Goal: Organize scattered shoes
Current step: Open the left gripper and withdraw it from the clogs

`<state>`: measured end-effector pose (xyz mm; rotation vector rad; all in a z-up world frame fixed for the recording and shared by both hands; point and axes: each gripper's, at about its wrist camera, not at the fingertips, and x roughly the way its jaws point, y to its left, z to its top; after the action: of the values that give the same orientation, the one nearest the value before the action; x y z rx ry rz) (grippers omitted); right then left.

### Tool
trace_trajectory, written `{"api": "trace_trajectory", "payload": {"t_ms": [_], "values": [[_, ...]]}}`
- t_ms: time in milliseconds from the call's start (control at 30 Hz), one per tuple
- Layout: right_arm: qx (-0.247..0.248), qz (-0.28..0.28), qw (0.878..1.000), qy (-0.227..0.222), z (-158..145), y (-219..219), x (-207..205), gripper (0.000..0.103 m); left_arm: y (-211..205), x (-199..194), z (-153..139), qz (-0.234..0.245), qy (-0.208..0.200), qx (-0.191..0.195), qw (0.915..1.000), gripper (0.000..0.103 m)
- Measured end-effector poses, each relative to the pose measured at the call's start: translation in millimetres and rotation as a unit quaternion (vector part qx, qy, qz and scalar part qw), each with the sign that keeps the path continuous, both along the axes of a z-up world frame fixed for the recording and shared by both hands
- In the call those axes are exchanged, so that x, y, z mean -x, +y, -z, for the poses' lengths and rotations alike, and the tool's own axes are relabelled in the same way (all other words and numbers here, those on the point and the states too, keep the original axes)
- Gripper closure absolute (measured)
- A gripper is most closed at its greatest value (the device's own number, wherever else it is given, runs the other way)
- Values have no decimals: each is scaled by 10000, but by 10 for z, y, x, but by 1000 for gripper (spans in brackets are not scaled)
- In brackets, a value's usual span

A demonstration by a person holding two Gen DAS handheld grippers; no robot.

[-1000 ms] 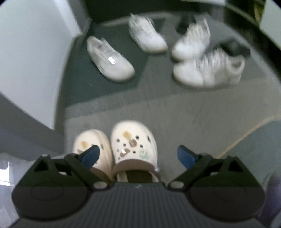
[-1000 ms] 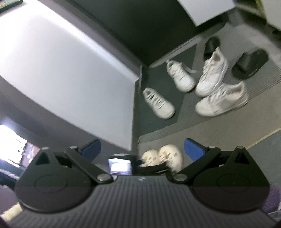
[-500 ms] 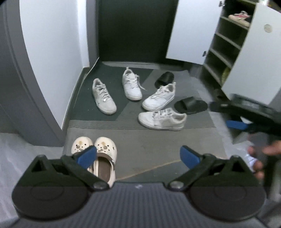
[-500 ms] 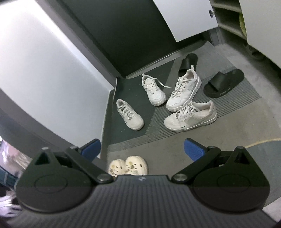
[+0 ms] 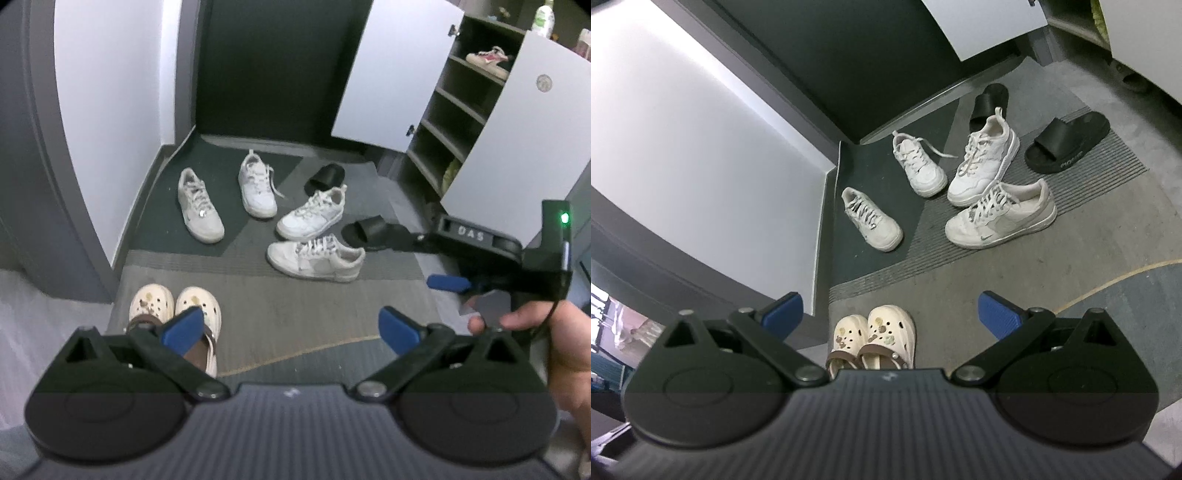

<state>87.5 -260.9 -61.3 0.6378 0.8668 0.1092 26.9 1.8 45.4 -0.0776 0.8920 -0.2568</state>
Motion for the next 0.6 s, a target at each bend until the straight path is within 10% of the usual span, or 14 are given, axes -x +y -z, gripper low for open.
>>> {"api": "trace_trajectory", "payload": {"t_ms": [600], "values": [[-77,-164,9998,-76,-59,201,-51,0,96,14,-62,-187,-29,235,9995,1]]}}
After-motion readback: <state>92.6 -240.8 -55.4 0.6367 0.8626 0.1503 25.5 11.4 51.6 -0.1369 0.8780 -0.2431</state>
